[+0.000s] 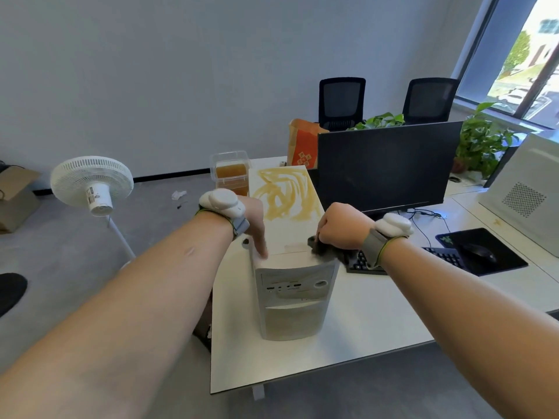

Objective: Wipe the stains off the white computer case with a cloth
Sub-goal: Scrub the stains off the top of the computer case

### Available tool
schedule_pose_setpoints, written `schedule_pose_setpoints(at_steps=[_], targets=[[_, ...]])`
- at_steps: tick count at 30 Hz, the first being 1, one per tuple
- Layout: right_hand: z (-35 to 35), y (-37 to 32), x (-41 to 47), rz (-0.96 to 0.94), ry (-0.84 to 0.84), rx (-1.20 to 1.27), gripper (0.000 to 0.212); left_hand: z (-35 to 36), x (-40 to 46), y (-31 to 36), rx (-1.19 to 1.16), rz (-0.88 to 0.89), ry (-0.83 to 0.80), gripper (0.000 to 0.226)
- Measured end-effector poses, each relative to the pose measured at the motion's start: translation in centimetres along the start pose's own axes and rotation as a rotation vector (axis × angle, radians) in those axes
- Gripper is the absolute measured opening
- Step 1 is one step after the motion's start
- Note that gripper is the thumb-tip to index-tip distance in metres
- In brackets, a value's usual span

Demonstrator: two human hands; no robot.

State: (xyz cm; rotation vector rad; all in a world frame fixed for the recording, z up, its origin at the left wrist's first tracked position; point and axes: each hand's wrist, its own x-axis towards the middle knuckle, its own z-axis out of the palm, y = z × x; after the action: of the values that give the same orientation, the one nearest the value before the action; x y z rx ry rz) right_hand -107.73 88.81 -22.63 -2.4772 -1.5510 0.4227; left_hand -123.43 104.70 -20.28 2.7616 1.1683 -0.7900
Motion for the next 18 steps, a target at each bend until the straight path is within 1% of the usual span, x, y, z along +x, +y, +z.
schedule_pose_setpoints(at_steps=[1, 2, 4, 5, 8, 9, 11, 12, 13, 16, 18], targets=[[0.0, 0.0, 0.0, -0.001, 0.023, 0.012, 0.028, -0.1, 0.2, -0.2, -0.041, 0.013, 0.023, 0.060], [0.2, -0.1, -0.1, -0.002, 0.051, 0.000, 0.029, -0.1, 0.6, -0.5, -0.086, 0.018, 0.082, 0.061], [1.1, -0.3, -0.2, -0.041, 0.052, -0.064, 0.028, 0.2, 1.2, -1.3, -0.122, -0.038, 0.206, 0.056], [1.3, -0.3, 0.0, -0.042, 0.041, -0.064, 0.026, 0.3, 1.4, -1.5, -0.148, -0.069, 0.214, 0.055], [0.7, -1.0, 1.3, -0.005, 0.063, 0.024, 0.026, 0.8, 1.9, -1.7, -0.190, -0.114, 0.186, 0.056], [0.7, -1.2, 1.7, -0.007, 0.088, 0.012, 0.029, 0.9, 2.0, -1.7, -0.186, -0.119, 0.186, 0.057], [1.3, -1.7, 2.2, -0.016, 0.077, -0.054, 0.042, 0.9, 2.6, -1.6, -0.199, -0.106, 0.177, 0.057], [1.5, -2.0, 2.3, -0.014, 0.056, -0.074, 0.043, 0.8, 2.7, -1.5, -0.206, -0.092, 0.164, 0.058], [1.5, -2.1, 2.7, -0.013, 0.048, -0.074, 0.038, 0.9, 3.2, -1.6, -0.218, -0.080, 0.147, 0.062], [1.2, -2.4, 4.0, 0.008, 0.068, -0.007, 0.026, 1.2, 3.7, -2.4, -0.248, -0.067, 0.117, 0.082], [1.4, -2.4, 4.1, 0.013, 0.068, -0.074, 0.022, 1.1, 3.7, -2.5, -0.234, -0.076, 0.095, 0.089]])
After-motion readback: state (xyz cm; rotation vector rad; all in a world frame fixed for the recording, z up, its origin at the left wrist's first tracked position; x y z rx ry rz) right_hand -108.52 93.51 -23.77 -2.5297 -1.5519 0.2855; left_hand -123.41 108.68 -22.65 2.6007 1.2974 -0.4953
